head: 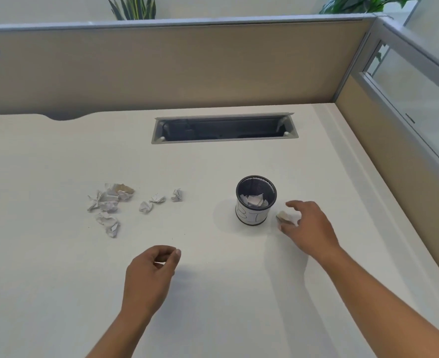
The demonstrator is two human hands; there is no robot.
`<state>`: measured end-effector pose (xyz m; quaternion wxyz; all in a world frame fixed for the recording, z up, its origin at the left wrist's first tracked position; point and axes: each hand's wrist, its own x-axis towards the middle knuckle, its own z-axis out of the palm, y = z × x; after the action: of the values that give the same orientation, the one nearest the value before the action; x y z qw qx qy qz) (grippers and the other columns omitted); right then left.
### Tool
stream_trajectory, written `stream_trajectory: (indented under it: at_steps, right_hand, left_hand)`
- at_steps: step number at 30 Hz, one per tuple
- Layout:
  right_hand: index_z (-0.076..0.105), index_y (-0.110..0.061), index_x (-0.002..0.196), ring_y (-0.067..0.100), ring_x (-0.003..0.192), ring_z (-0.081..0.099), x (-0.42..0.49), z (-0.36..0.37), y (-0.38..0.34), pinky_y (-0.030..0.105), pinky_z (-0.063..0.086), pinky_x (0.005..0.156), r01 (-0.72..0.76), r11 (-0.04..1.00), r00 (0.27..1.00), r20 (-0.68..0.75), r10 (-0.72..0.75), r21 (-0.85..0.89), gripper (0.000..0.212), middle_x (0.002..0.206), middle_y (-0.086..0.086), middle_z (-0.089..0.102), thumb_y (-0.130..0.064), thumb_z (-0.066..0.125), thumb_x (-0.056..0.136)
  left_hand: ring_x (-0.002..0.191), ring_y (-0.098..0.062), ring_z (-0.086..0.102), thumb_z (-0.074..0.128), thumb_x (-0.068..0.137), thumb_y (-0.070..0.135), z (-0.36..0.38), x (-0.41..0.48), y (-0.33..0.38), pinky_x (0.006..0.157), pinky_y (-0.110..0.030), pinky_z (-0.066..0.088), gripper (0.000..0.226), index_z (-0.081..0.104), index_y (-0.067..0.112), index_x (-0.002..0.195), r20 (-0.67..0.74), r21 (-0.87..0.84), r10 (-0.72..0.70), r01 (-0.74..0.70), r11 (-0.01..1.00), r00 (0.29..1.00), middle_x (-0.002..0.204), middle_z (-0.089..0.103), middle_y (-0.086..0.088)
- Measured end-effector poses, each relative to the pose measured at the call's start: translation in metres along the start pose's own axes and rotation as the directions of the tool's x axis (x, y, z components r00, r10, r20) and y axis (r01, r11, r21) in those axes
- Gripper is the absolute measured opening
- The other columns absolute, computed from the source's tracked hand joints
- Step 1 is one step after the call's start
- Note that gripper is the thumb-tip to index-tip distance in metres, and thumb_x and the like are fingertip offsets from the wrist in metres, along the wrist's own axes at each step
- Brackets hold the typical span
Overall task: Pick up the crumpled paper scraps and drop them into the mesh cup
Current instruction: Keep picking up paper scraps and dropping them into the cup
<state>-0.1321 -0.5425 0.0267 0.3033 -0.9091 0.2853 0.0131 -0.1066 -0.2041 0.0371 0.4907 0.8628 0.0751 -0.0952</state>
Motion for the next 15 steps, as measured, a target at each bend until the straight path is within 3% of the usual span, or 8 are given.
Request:
stream_trajectory:
  at_steps: [2, 8, 11, 15]
  right_hand:
    - [0.056, -0.032, 0.129, 0.023, 0.104, 0.062, 0.001, 0.008, 0.000, 0.035, 0.050, 0.085, 0.022, 1.000, 1.000, -0.005, -0.022, -0.003, 0.054, 0.128, -0.001, 0.051, -0.035, 0.075, 0.079]
    - [0.069, -0.029, 0.114, 0.025, 0.102, 0.063, 0.007, 0.021, 0.002, 0.035, 0.052, 0.080, 0.057, 0.995, 0.998, -0.016, -0.058, -0.081, 0.029, 0.113, 0.000, 0.063, -0.032, 0.067, 0.085]
    - [0.071, -0.027, 0.106, 0.020, 0.085, 0.067, 0.010, 0.011, -0.005, 0.034, 0.054, 0.078, 0.064, 0.993, 0.990, -0.131, -0.051, 0.099, 0.025, 0.103, -0.001, 0.068, -0.031, 0.074, 0.081]
    - [0.072, -0.024, 0.094, 0.002, 0.062, 0.061, 0.013, -0.018, -0.034, 0.019, 0.052, 0.064, 0.258, 0.885, 0.919, -0.382, -0.100, 0.387, 0.019, 0.086, -0.008, 0.072, -0.018, 0.076, 0.077]
  left_hand:
    - [0.062, -0.007, 0.068, 0.071, 0.086, 0.032, 0.000, -0.001, -0.002, 0.061, -0.026, 0.048, 0.005, 0.072, 0.030, 0.082, -0.001, 0.000, -0.012, 0.012, 1.000, 1.000, 0.075, 0.072, 0.015]
    - [0.065, -0.006, 0.068, 0.071, 0.086, 0.034, 0.004, -0.002, -0.002, 0.061, -0.024, 0.047, 0.004, 0.072, 0.031, 0.084, 0.016, 0.006, -0.032, 0.032, 0.999, 0.999, 0.078, 0.069, 0.025]
    - [0.065, -0.008, 0.068, 0.072, 0.085, 0.035, 0.005, -0.002, -0.002, 0.062, -0.025, 0.048, 0.004, 0.072, 0.031, 0.083, 0.021, -0.007, -0.038, 0.038, 0.999, 0.999, 0.077, 0.070, 0.023]
    - [0.066, -0.011, 0.069, 0.072, 0.085, 0.034, 0.006, 0.000, -0.002, 0.063, -0.025, 0.048, 0.005, 0.073, 0.032, 0.080, 0.022, -0.019, -0.038, 0.038, 0.999, 0.999, 0.076, 0.071, 0.018]
